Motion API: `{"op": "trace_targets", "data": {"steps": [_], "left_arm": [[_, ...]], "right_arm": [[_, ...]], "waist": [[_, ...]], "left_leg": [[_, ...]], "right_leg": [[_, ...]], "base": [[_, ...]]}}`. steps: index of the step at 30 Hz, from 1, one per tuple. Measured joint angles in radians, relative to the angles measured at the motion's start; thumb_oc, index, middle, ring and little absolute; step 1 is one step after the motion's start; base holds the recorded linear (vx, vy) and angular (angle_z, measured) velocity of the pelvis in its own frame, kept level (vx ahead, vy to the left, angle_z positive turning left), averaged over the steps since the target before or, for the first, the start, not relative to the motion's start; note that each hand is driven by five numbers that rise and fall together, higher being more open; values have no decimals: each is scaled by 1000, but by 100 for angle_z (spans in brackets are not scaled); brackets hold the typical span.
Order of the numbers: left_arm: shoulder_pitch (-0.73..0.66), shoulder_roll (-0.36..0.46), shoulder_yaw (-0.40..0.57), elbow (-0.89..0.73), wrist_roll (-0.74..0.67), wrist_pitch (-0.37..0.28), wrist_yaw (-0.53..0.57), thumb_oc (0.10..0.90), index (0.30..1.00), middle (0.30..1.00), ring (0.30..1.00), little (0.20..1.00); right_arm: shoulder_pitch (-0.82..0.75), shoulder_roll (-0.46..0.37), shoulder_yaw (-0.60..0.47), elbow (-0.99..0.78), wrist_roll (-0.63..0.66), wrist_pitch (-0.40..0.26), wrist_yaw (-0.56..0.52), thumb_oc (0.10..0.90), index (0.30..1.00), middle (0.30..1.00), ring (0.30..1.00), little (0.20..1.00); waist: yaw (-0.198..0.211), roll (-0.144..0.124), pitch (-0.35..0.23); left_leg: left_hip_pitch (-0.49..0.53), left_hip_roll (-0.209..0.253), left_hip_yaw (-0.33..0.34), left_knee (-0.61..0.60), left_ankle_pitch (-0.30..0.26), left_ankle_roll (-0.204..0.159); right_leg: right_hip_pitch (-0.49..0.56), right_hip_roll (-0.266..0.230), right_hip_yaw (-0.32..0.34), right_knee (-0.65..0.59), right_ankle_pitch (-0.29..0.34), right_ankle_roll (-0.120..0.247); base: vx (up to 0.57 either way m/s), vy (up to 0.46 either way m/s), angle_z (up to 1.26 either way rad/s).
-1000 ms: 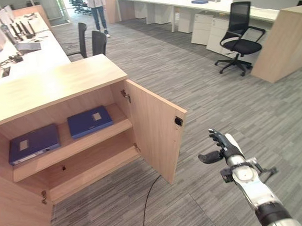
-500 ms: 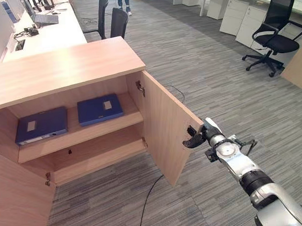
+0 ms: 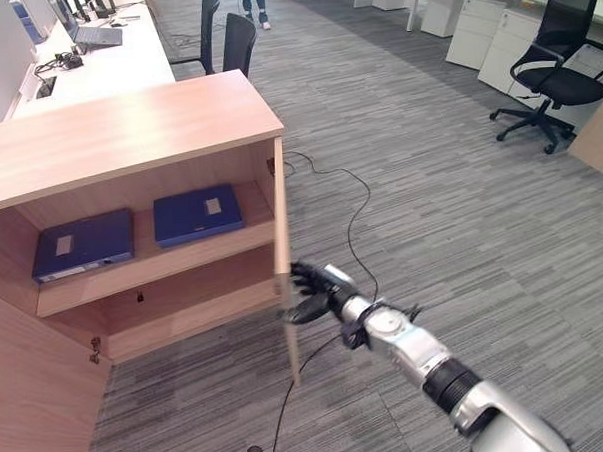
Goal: Put the empty folder in the office cabinet
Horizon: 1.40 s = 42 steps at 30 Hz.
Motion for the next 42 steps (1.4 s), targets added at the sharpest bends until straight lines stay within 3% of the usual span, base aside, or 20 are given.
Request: {"op": "trace_targets", "data": {"steps": [2, 5, 10, 11, 12, 13, 15, 17, 18, 22, 24, 28, 30, 32, 33, 34, 36, 38, 39, 42], "left_arm": [[-25, 2, -57, -28, 13, -2, 6, 800, 900, 900, 900, 900], [-51, 6, -96, -26, 39, -4, 27, 800, 900, 900, 900, 900], [-31, 6, -114, -48, 14, -5, 51, 800, 900, 900, 900, 900], [-36, 6, -129, -56, -4, -8, 53, 800, 900, 900, 900, 900], [-76, 10, -146, -55, -13, -19, 69, 800, 900, 900, 900, 900], [-120, 9, -134, -50, -15, -22, 70, 800, 900, 900, 900, 900], [-141, 25, -112, -45, -46, -31, 75, 800, 900, 900, 900, 900], [-128, 25, -57, -48, -75, -22, 67, 800, 900, 900, 900, 900], [-118, 21, -76, -54, -88, -25, 68, 800, 900, 900, 900, 900], [-63, -23, -26, -82, -133, -25, 24, 800, 900, 900, 900, 900], [-22, -36, -15, -88, -171, -27, 7, 800, 900, 900, 900, 900], [17, -18, 35, -85, -238, -27, -25, 800, 900, 900, 900, 900], [15, -28, 69, -59, -248, -28, -32, 800, 900, 900, 900, 900], [10, -22, 67, -55, -249, -29, -31, 800, 900, 900, 900, 900], [-69, 40, 0, -57, -249, -28, -14, 800, 900, 900, 900, 900], [-78, 79, -14, -59, -248, -47, 0, 800, 900, 900, 900, 900], [-95, 127, -50, -173, -246, -64, 23, 800, 900, 900, 900, 900], [-101, 127, -63, -287, -246, -76, 24, 800, 900, 900, 900, 900], [-139, 119, -51, -309, -247, -86, 29, 800, 900, 900, 900, 900], [-199, 89, -46, -313, -248, -88, 31, 800, 900, 900, 900, 900]], "right_arm": [[57, 175, 40, 47, 12, -12, 31, 800, 900, 900, 900, 900], [87, 312, 224, 92, 11, 29, 155, 800, 900, 900, 900, 900], [53, 320, 209, 117, 53, 16, 120, 800, 900, 900, 900, 900], [54, 303, 187, 128, 64, 2, 113, 800, 900, 900, 900, 900], [57, 241, 160, 124, 79, -13, 104, 800, 900, 900, 900, 900], [66, 183, 152, 110, 78, -14, 102, 800, 900, 900, 900, 900], [75, 118, 148, 111, 75, -2, 106, 800, 900, 900, 900, 900], [144, 84, 77, 111, 55, -9, 121, 800, 900, 900, 900, 900], [174, 75, 50, 112, 46, -9, 117, 800, 900, 900, 900, 900], [224, 81, -47, 253, -54, 19, 126, 800, 900, 900, 900, 900], [251, 65, -78, 292, -123, 38, 120, 800, 900, 900, 900, 900], [393, 148, -313, 564, -242, 28, 85, 800, 900, 900, 900, 900], [420, 211, -648, 940, -278, -9, 15, 800, 900, 900, 900, 900], [434, 197, -688, 1024, -286, 12, -23, 800, 900, 900, 900, 900], [491, 189, -970, 1144, -272, -41, -76, 800, 900, 900, 900, 900], [455, 209, -918, 1112, -272, -39, -92, 800, 900, 900, 900, 900], [472, 213, -927, 1099, -272, -45, -99, 800, 900, 900, 900, 900], [482, 213, -922, 1147, -264, -30, -155, 800, 900, 900, 900, 900], [488, 218, -850, 1135, -263, -11, -161, 800, 900, 900, 900, 900], [496, 238, -829, 1092, -246, -14, -169, 800, 900, 900, 900, 900]], "waist": [[29, 0, -3], [106, -10, -24], [169, -27, -37], [180, -26, -37], [180, -26, -34], [187, -42, -23], [186, -81, 5], [171, -66, 13], [142, -52, 11], [176, 45, 4], [183, 91, 3], [182, 20, -4], [175, 30, -25], [178, 26, -43], [41, 20, -38], [46, -6, -42], [32, -40, -39], [12, -23, -26], [-9, 0, 17], [-69, 6, 88]], "left_leg": [[25, 0, -16, 0, 4, -4], [37, -3, -44, 0, 5, -7], [-40, 10, -107, 13, 21, -45], [-67, 11, -142, 11, 31, -76], [-144, 2, -184, -1, -15, -160], [-163, 4, -83, -3, -113, -117], [-154, -6, 91, 4, -83, -90], [-97, 36, 334, 35, -58, -131], [-85, 44, 337, 34, -45, -129], [18, 86, 278, 9, -45, -117], [57, 95, 230, -1, -42, -52], [75, -22, 181, 0, -88, 27], [101, -104, 153, -1, -129, 86], [101, -134, 150, -1, -140, 98], [104, -190, 4, -1, -151, 165], [103, -197, 35, 0, -139, 158], [130, -204, 5, -5, -169, 149], [128, -162, -26, 0, -161, 149], [117, -128, -25, 0, -171, 136], [120, -123, -66, 4, -195, 90]], "right_leg": [[32, -1, -17, 0, -6, -2], [62, 6, -37, 0, -36, -13], [-21, 26, -94, 128, -102, -34], [-58, 28, -108, 173, -129, -38], [-80, 28, -166, 151, -126, -71], [-60, -4, -279, 95, -91, -78], [-41, -68, -377, 56, -86, -113], [26, -105, -568, 5, -36, -68], [34, -101, -566, 4, -35, -57], [20, -123, -620, 65, -42, -15], [20, -134, -627, 122, -49, 9], [25, -281, -612, 222, -66, 68], [47, -372, -589, 282, -47, 112], [39, -401, -556, 288, -55, 123], [-102, -415, -38, 500, -176, 136], [-172, -391, 54, 470, -189, 154], [-199, -309, 55, 354, -142, 145], [-230, -199, 106, 283, -114, 129], [-335, -112, 163, 281, -73, 81], [-426, -21, 291, 144, 3, 107]], "base": [[1, -71, 25], [-8, -101, 42], [-122, -80, 43], [-96, -99, 160], [-68, -94, 211], [-16, -69, 275], [-42, 69, 208], [-3, 143, 206], [56, 190, 184], [105, 206, 84], [115, 264, 33], [161, 371, 46], [171, 336, 44], [156, 224, 94], [202, 126, 130], [150, 77, 120], [132, 43, 24], [91, -25, 41], [194, -80, -17], [215, -104, 39]]}}
